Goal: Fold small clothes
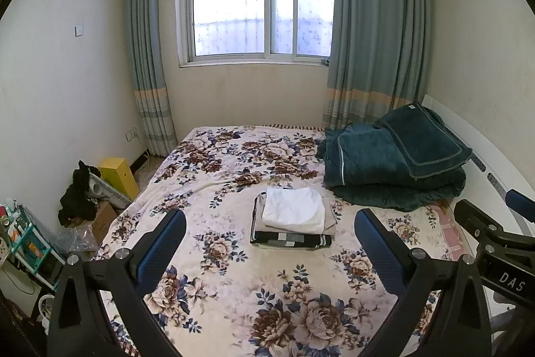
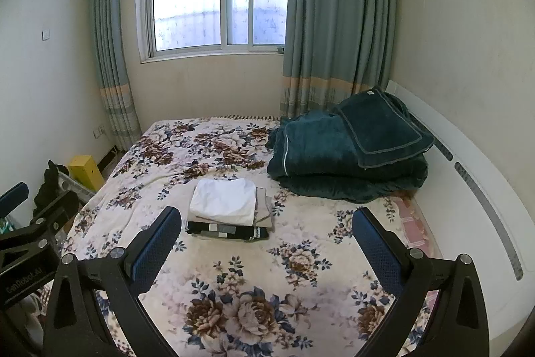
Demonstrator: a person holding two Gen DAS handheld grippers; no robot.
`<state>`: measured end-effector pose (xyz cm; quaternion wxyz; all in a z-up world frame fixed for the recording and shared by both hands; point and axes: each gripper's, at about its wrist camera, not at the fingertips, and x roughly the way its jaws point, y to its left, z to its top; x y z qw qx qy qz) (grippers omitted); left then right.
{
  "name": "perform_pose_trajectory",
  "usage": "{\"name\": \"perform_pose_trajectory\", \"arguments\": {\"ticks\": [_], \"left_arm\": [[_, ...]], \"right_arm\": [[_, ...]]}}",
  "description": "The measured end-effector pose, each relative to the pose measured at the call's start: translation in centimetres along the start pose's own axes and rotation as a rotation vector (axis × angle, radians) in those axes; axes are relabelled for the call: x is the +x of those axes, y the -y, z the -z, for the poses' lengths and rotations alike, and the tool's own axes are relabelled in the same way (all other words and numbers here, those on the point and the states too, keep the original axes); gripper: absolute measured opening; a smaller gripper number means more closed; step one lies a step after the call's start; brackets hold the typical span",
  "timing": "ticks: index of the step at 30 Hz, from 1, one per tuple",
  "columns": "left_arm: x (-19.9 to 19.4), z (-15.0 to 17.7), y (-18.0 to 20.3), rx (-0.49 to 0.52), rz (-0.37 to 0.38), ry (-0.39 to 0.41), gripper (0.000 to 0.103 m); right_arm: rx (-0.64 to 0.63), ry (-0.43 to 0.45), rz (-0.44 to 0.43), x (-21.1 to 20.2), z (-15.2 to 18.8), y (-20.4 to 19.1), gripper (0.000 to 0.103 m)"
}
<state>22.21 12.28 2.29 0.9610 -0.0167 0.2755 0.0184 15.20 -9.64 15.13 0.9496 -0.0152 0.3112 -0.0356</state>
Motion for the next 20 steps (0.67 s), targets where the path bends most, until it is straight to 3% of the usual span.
{"name": "perform_pose_trajectory", "arguments": {"ticks": [20], "left_arm": [[-0.84,0.24,0.28,-0.007,-0.036,0.016,0.103]], "right_arm": [[0.006,0.001,0.003,-0.48,0.03,-0.47,0.103]]}}
